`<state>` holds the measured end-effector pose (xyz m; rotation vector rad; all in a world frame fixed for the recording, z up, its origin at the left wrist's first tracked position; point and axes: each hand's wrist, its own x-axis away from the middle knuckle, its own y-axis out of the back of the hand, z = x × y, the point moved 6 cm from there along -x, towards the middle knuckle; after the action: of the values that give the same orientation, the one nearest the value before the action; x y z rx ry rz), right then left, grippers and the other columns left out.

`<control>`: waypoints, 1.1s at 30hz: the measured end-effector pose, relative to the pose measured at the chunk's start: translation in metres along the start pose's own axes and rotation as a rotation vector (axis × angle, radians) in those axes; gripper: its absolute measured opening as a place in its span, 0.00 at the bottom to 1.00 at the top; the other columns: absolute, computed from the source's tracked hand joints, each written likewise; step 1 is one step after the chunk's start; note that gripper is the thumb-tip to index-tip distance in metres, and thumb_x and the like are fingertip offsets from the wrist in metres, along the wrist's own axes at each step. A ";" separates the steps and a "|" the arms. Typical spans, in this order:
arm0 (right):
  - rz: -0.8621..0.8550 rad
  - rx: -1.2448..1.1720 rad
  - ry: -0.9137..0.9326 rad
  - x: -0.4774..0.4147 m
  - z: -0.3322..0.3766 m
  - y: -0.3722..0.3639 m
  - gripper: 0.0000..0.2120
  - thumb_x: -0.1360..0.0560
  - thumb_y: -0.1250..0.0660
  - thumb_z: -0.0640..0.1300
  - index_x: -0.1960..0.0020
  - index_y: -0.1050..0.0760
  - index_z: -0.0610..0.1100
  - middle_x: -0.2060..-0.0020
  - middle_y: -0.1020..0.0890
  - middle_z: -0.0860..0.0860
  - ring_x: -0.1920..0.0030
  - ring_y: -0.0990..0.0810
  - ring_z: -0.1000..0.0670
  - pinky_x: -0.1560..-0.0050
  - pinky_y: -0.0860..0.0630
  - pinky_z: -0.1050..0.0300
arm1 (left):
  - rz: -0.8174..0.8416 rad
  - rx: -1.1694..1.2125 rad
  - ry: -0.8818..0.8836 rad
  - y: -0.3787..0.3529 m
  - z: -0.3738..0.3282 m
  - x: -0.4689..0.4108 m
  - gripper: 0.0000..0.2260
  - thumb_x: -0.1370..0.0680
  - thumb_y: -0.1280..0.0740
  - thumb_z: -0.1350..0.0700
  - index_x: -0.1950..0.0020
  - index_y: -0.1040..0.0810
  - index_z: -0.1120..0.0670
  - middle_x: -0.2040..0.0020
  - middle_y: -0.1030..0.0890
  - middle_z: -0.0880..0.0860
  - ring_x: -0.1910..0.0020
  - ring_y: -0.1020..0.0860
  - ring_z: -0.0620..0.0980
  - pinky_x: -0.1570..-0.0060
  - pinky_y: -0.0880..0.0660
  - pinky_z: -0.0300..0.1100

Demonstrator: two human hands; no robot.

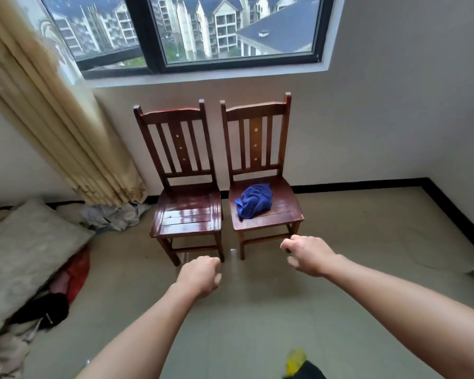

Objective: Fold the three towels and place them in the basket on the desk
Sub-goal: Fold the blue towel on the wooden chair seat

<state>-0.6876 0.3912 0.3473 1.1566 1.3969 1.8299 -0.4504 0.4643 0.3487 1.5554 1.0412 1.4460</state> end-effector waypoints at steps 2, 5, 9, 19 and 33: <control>0.020 -0.007 0.004 -0.044 -0.009 -0.001 0.17 0.24 0.40 0.49 0.36 0.30 0.52 0.43 0.24 0.49 0.43 0.23 0.44 0.47 0.28 0.53 | 0.028 0.010 0.003 0.002 0.009 -0.038 0.13 0.21 0.42 0.49 0.41 0.26 0.53 0.42 0.23 0.54 0.42 0.24 0.56 0.47 0.27 0.47; 0.052 -0.009 0.040 -0.114 -0.023 -0.003 0.18 0.24 0.40 0.49 0.34 0.30 0.51 0.42 0.23 0.49 0.42 0.23 0.44 0.46 0.27 0.53 | 0.060 0.014 0.014 0.004 0.027 -0.099 0.14 0.21 0.41 0.48 0.40 0.27 0.53 0.41 0.23 0.54 0.40 0.25 0.56 0.45 0.27 0.47; 0.100 -0.048 0.055 -0.211 -0.048 -0.010 0.18 0.25 0.39 0.49 0.35 0.29 0.51 0.43 0.23 0.48 0.42 0.23 0.44 0.45 0.26 0.52 | 0.105 0.043 0.065 0.012 0.052 -0.175 0.14 0.21 0.41 0.48 0.39 0.27 0.52 0.39 0.24 0.52 0.39 0.26 0.54 0.44 0.28 0.46; 0.268 -0.064 0.121 -0.402 -0.077 -0.014 0.19 0.26 0.38 0.49 0.36 0.29 0.51 0.43 0.22 0.48 0.43 0.22 0.44 0.47 0.25 0.51 | 0.220 0.227 0.199 0.021 0.104 -0.317 0.16 0.21 0.41 0.49 0.35 0.27 0.50 0.37 0.23 0.50 0.38 0.26 0.52 0.43 0.28 0.44; 0.376 -0.150 -0.157 -0.515 -0.118 -0.069 0.19 0.25 0.39 0.50 0.34 0.29 0.52 0.42 0.23 0.47 0.41 0.23 0.44 0.46 0.27 0.52 | 0.412 0.190 -0.003 -0.025 0.157 -0.497 0.13 0.23 0.41 0.51 0.41 0.25 0.52 0.42 0.21 0.52 0.42 0.23 0.55 0.46 0.26 0.46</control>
<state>-0.5528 -0.0704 0.1178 1.5244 0.9845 2.0032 -0.3090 0.0144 0.1255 1.9968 0.9116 1.6509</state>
